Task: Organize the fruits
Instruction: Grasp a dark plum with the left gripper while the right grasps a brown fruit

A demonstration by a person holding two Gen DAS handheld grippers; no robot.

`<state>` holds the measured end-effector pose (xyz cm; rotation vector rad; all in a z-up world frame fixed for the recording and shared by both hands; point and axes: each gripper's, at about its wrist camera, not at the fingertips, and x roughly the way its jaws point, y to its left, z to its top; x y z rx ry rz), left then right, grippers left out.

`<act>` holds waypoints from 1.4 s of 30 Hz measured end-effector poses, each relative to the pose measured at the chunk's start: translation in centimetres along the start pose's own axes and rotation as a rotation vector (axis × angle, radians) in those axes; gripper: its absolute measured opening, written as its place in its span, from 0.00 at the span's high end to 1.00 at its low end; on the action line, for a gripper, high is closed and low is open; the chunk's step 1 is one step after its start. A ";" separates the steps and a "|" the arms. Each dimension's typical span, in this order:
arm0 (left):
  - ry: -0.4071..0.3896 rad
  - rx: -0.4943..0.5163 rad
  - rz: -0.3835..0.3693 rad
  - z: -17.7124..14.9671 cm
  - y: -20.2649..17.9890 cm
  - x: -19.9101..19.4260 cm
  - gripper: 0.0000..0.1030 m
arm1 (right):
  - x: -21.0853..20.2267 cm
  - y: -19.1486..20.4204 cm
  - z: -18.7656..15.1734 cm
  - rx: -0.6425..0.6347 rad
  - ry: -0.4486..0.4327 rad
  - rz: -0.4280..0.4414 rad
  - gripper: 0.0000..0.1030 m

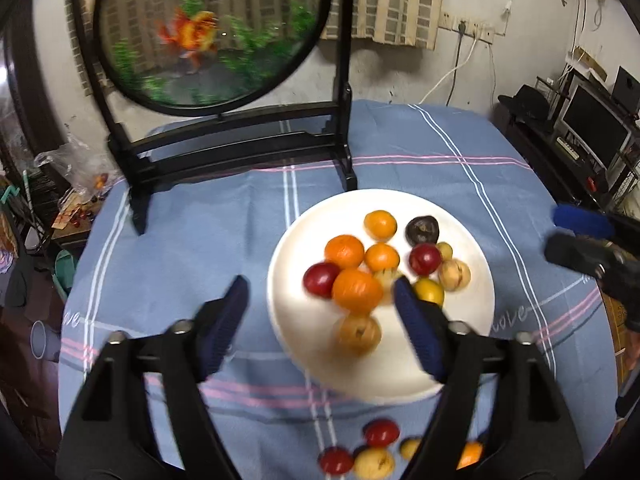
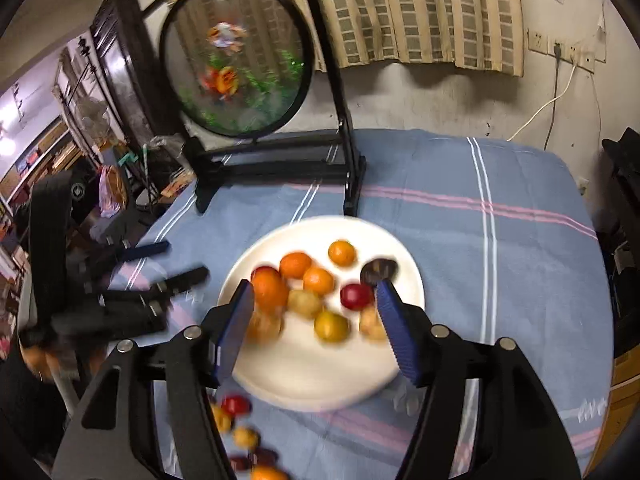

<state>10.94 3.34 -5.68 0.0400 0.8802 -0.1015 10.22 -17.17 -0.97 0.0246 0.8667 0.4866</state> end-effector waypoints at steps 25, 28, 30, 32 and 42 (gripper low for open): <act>0.262 0.020 -0.110 -19.6 -2.2 -4.4 0.22 | 3.5 2.7 -18.8 -0.007 0.315 -0.019 0.48; 0.269 0.040 -0.126 -19.7 -3.2 -4.0 0.22 | 3.7 2.7 -18.7 0.016 0.314 0.029 0.66; 0.266 0.045 -0.139 -19.6 -3.9 -3.6 0.22 | 2.8 2.1 -18.6 0.055 0.295 0.065 0.77; 0.264 0.051 -0.165 -19.4 -4.9 -3.0 0.22 | 1.8 1.5 -18.5 0.077 0.289 0.082 0.81; 0.291 0.122 -0.177 -18.8 -8.5 1.6 0.45 | 0.8 -0.9 -19.9 0.165 0.298 0.089 0.84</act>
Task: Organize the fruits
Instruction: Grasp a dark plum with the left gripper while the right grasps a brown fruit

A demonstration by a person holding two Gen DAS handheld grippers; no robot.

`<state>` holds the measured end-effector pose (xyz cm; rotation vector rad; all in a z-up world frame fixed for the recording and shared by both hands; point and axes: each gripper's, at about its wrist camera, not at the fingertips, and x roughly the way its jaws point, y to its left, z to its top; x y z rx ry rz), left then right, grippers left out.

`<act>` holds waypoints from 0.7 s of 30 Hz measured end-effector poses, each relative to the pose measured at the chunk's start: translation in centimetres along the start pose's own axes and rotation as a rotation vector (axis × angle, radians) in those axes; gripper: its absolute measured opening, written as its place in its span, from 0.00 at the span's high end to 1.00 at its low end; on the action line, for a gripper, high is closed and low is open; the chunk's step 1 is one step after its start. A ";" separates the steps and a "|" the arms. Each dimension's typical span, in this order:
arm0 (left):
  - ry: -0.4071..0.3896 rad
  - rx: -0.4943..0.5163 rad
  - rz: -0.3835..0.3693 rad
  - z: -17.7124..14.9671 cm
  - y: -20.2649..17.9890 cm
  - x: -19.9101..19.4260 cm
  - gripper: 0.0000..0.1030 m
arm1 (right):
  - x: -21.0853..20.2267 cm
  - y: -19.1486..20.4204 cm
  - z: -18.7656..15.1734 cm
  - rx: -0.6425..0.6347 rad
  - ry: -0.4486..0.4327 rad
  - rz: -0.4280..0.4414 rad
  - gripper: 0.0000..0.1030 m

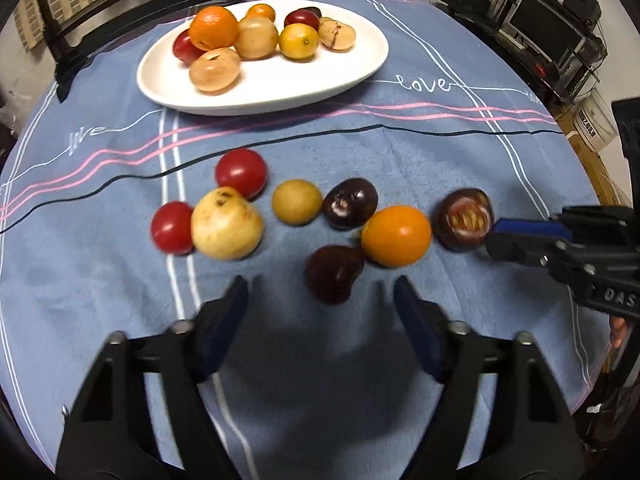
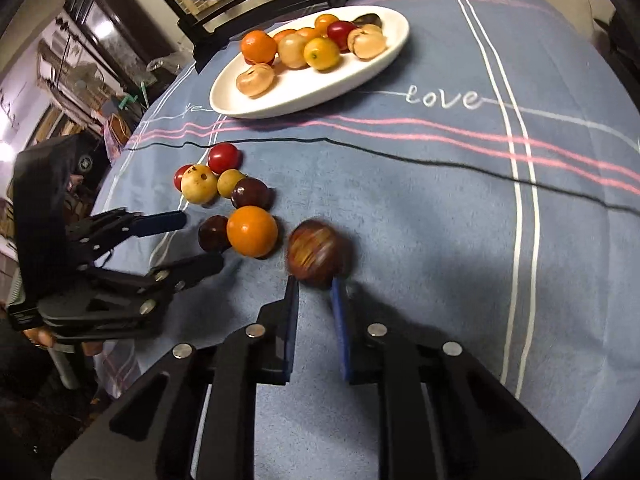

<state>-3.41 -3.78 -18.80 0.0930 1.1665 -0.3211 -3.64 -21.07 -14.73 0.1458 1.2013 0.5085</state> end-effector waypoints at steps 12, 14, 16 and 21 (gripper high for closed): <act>0.005 0.034 -0.011 0.6 -0.7 1.3 0.61 | -0.8 2.4 0.2 -0.207 -0.084 -0.170 0.13; 0.001 0.031 -0.010 0.8 -0.7 1.3 0.63 | -0.2 3.0 0.7 -0.246 -0.082 -0.201 0.13; -0.007 0.033 -0.019 0.9 -0.5 1.2 0.70 | 0.7 3.0 1.0 -0.279 -0.066 -0.224 0.15; -0.004 0.002 -0.030 0.6 0.2 0.8 0.70 | 3.7 3.1 1.0 -0.375 0.028 -0.262 0.58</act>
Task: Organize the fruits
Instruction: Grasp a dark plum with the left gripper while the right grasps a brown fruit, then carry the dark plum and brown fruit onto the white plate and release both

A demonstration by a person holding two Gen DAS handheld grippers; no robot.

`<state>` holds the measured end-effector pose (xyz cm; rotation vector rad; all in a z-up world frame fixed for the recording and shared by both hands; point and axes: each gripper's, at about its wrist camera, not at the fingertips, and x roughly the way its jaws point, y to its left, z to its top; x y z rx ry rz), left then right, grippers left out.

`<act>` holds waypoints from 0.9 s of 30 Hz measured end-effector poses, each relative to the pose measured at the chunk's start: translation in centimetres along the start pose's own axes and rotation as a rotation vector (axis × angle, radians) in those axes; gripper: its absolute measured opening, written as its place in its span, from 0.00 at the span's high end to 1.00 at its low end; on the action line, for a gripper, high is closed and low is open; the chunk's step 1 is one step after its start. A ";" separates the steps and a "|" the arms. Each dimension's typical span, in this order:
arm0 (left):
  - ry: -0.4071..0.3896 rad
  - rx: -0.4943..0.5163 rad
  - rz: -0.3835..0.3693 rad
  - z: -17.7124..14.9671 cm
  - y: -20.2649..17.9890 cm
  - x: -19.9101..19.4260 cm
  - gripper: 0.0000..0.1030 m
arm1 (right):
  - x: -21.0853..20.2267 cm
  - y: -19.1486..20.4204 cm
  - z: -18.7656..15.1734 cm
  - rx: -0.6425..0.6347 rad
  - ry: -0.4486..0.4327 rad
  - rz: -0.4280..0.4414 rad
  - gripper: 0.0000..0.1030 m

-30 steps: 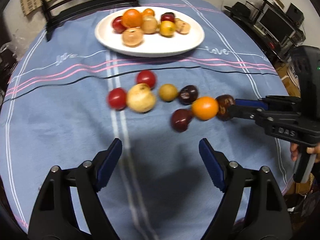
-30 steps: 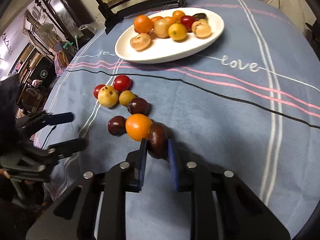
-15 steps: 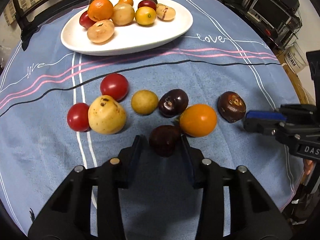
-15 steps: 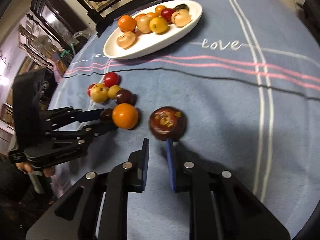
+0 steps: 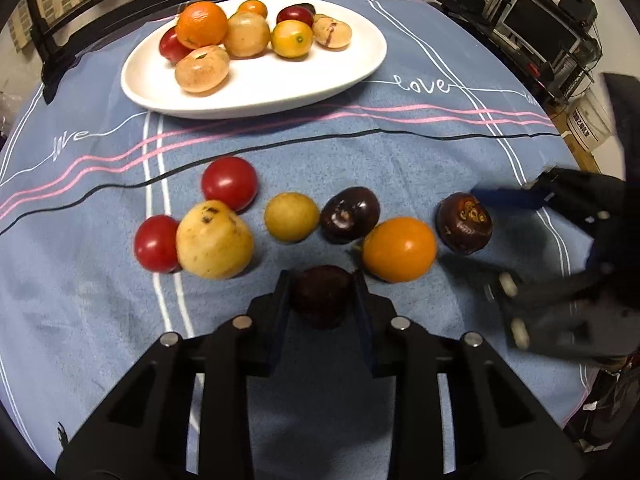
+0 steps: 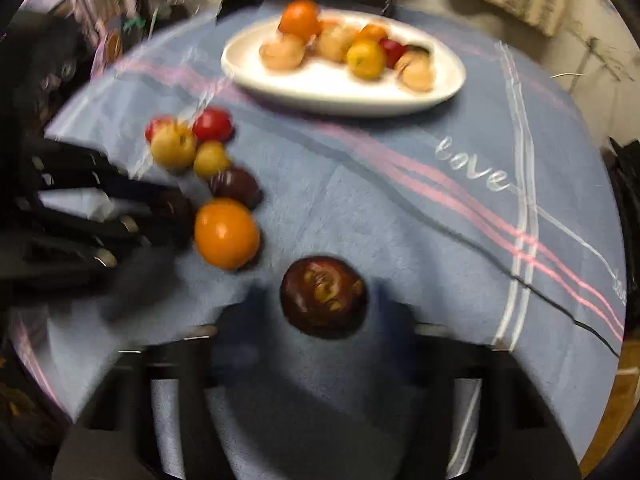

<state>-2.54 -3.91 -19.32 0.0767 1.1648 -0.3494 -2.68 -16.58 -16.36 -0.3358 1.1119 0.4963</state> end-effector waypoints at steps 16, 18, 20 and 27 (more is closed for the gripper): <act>-0.073 -0.019 0.035 -1.2 1.0 -5.8 0.71 | -5.8 -1.9 -1.2 0.266 -0.124 0.143 0.58; -0.089 -0.009 0.046 -0.5 0.9 -6.6 0.71 | -6.7 -1.6 -0.3 0.265 -0.151 0.152 0.58; -0.113 -0.009 0.054 0.6 0.9 -7.6 0.71 | -8.1 -1.1 1.1 0.253 -0.196 0.160 0.58; -0.210 0.017 0.096 4.7 0.7 -11.5 0.70 | -13.2 -1.0 5.7 0.203 -0.341 0.147 0.58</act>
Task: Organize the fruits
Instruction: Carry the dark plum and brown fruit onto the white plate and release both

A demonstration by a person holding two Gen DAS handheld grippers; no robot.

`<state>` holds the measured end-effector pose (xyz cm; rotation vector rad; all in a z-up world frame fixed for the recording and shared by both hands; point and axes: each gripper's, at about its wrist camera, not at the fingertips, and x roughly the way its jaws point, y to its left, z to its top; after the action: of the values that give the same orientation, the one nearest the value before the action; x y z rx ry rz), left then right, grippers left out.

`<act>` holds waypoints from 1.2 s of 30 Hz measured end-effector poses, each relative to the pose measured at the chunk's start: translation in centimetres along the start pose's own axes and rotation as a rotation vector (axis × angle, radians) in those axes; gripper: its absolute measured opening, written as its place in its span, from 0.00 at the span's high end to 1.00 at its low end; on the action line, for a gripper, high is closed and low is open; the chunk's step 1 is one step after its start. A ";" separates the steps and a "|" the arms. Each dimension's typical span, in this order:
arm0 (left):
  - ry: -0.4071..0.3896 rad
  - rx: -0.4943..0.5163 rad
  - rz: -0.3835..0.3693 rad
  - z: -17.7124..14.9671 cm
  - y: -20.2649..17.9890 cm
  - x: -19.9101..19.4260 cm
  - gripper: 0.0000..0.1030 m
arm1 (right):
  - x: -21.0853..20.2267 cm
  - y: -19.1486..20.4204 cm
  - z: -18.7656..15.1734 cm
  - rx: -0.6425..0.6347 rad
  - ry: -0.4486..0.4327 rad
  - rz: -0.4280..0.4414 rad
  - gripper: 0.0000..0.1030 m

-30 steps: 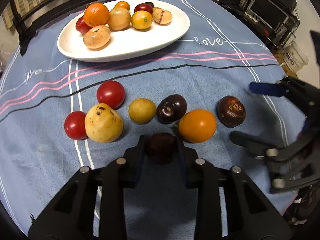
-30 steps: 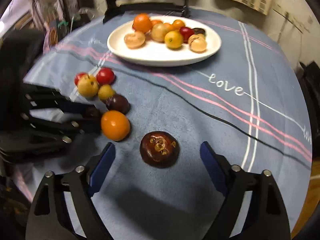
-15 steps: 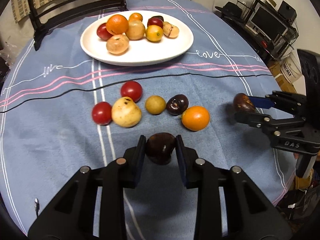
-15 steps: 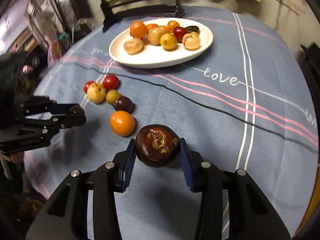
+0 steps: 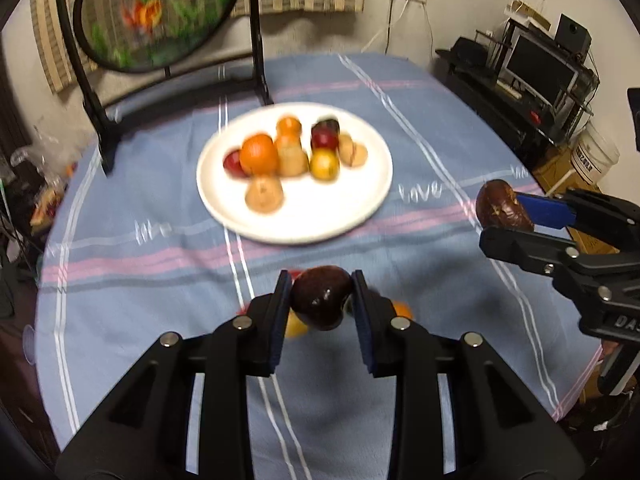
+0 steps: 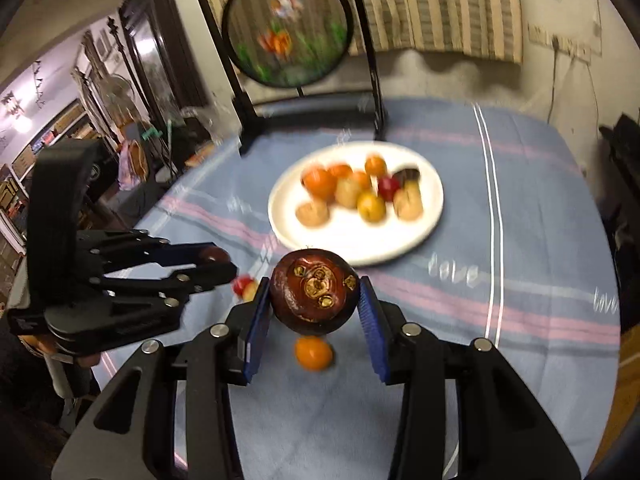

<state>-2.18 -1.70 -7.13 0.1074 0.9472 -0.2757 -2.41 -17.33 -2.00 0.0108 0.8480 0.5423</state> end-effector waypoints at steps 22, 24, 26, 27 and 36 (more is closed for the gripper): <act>-0.030 0.003 0.080 8.9 1.6 3.6 0.70 | 3.7 -3.1 8.1 -0.009 -0.064 0.003 0.58; -0.022 0.001 0.081 9.1 1.9 4.2 0.70 | 4.5 -3.6 8.4 -0.006 -0.053 0.001 0.58; -0.009 -0.001 0.087 9.5 2.3 5.2 0.70 | 5.3 -4.1 8.6 0.001 -0.042 0.001 0.58; -0.003 -0.003 0.089 9.7 2.5 5.6 0.70 | 5.8 -4.4 8.8 0.009 -0.036 0.003 0.58; 0.037 -0.034 0.133 10.8 5.5 9.3 0.70 | 9.2 -6.6 9.6 0.030 0.007 -0.024 0.58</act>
<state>12.99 -0.39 -8.62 0.1444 0.9760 -0.1353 12.36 -16.86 -3.59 0.0264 0.8617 0.5070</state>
